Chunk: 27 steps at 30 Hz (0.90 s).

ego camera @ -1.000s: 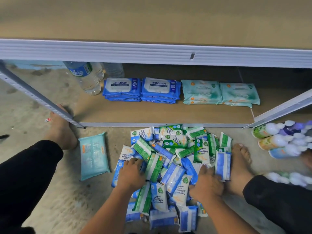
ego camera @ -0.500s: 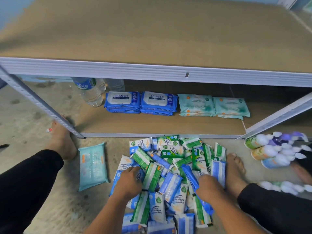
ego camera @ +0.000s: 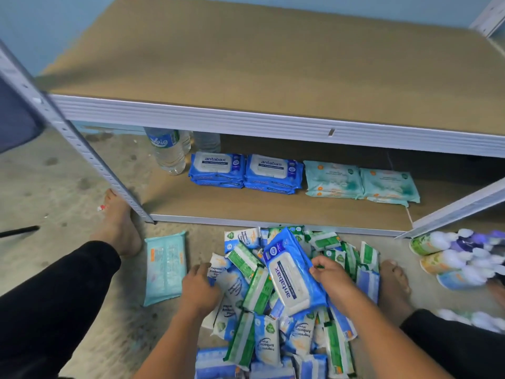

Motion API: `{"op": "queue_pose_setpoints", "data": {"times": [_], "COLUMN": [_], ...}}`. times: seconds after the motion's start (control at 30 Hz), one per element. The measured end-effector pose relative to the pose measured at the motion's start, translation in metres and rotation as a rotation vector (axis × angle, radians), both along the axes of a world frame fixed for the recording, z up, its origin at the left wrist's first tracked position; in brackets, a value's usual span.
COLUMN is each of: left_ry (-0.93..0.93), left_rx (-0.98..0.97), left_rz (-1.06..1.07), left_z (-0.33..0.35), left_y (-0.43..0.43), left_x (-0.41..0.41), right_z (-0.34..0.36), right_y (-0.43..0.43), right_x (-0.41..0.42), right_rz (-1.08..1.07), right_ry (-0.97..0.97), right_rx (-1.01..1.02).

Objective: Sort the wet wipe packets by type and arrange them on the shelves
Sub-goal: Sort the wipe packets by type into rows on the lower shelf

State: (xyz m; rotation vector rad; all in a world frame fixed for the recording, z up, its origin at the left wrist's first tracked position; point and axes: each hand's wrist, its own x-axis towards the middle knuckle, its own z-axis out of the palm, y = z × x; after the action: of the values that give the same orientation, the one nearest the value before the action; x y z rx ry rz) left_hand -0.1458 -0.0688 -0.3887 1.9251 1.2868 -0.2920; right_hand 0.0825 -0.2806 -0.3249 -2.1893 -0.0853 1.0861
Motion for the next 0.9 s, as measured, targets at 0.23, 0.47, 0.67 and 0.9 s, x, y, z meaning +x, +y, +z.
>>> {"op": "queue_pose_setpoints", "data": {"times": [0.23, 0.47, 0.67, 0.9], "left_ry": [0.146, 0.250, 0.312, 0.130], "left_rx": [0.137, 0.177, 0.203, 0.066], "left_rz": [0.322, 0.475, 0.489, 0.443], "left_z": [-0.021, -0.055, -0.065, -0.028], "left_y": [0.037, 0.055, 0.062, 0.049], "left_x": [-0.007, -0.013, -0.020, -0.007], "right_z": [-0.026, -0.053, -0.067, -0.056], "right_y": [0.017, 0.022, 0.024, 0.022], "right_x": [-0.024, -0.033, -0.023, -0.016], "right_rz": [-0.101, 0.286, 0.160, 0.099], "right_ry": [-0.302, -0.343, -0.231, -0.235], "right_rx": [-0.235, -0.514, -0.402, -0.388]}}
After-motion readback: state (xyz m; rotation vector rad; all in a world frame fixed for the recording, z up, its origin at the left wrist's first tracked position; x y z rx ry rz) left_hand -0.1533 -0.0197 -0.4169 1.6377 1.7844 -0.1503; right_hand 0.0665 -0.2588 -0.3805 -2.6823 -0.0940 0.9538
